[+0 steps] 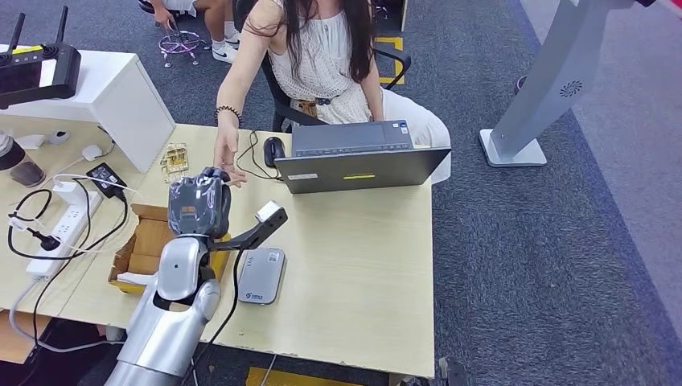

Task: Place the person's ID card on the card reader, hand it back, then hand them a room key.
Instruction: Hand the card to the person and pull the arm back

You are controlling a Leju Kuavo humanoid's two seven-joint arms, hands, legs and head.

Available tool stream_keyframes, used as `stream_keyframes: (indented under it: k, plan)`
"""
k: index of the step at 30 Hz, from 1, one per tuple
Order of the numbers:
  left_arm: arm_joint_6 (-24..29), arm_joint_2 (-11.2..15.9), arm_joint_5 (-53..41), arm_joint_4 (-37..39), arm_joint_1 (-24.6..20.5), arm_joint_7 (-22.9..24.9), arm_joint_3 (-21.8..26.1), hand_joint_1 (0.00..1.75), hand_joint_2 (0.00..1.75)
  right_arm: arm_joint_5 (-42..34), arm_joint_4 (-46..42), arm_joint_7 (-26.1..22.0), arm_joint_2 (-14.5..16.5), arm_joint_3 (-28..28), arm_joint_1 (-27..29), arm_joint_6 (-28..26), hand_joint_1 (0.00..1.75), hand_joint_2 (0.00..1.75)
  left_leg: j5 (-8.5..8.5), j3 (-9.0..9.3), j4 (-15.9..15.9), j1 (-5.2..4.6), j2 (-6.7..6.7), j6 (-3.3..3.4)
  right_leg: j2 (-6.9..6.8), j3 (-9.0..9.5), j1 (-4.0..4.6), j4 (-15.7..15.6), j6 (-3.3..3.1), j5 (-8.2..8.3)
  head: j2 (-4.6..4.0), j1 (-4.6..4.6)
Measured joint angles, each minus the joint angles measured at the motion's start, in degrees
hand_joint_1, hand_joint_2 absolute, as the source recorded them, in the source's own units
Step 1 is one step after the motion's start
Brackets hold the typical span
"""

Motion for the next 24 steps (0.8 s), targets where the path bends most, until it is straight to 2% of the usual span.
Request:
stream_keyframes:
  k: [4,8,15,19,24]
  plan:
    - [-2.4,1.1,0.0,1.8,-6.9,0.9,-0.1,1.75,1.75,0.0,0.0,0.3,0.0,0.8,-0.1,0.0,0.0,1.75,0.06,0.0,0.0,0.01,0.03,-0.08,0.04,-0.05,0.01,0.1,-0.03,0.07,0.0,-0.01]
    - [-4.4,1.7,0.0,4.9,-11.8,1.9,-0.9,1.75,1.75,-0.1,0.0,0.5,0.0,1.3,-0.1,0.0,0.0,1.75,0.08,-0.01,0.0,0.04,0.11,-0.11,0.13,-0.14,0.04,0.1,-0.09,0.11,0.0,0.01]
    - [-4.6,2.1,0.0,7.7,-15.1,2.1,-1.9,1.75,1.75,-0.3,0.0,0.7,0.0,2.0,-0.1,0.0,0.0,1.75,0.08,-0.03,0.0,0.07,0.31,-0.12,0.32,-0.23,0.07,0.1,-0.12,0.13,0.0,0.0]
    - [-4.4,2.2,0.0,8.5,-15.3,2.1,-1.9,0.0,1.75,-0.4,0.0,0.7,0.0,2.0,-0.1,0.1,0.0,1.75,0.08,-0.03,0.0,0.09,0.33,-0.12,0.34,-0.25,0.09,0.1,-0.12,0.13,0.0,0.0]
    - [-1.8,2.4,0.2,8.9,-14.8,0.7,-1.8,0.0,1.75,-0.6,0.0,0.7,0.0,2.1,-0.1,0.1,0.0,1.75,0.08,-0.05,0.0,0.09,0.33,-0.12,0.34,-0.24,0.1,0.1,-0.12,0.13,0.0,0.01]
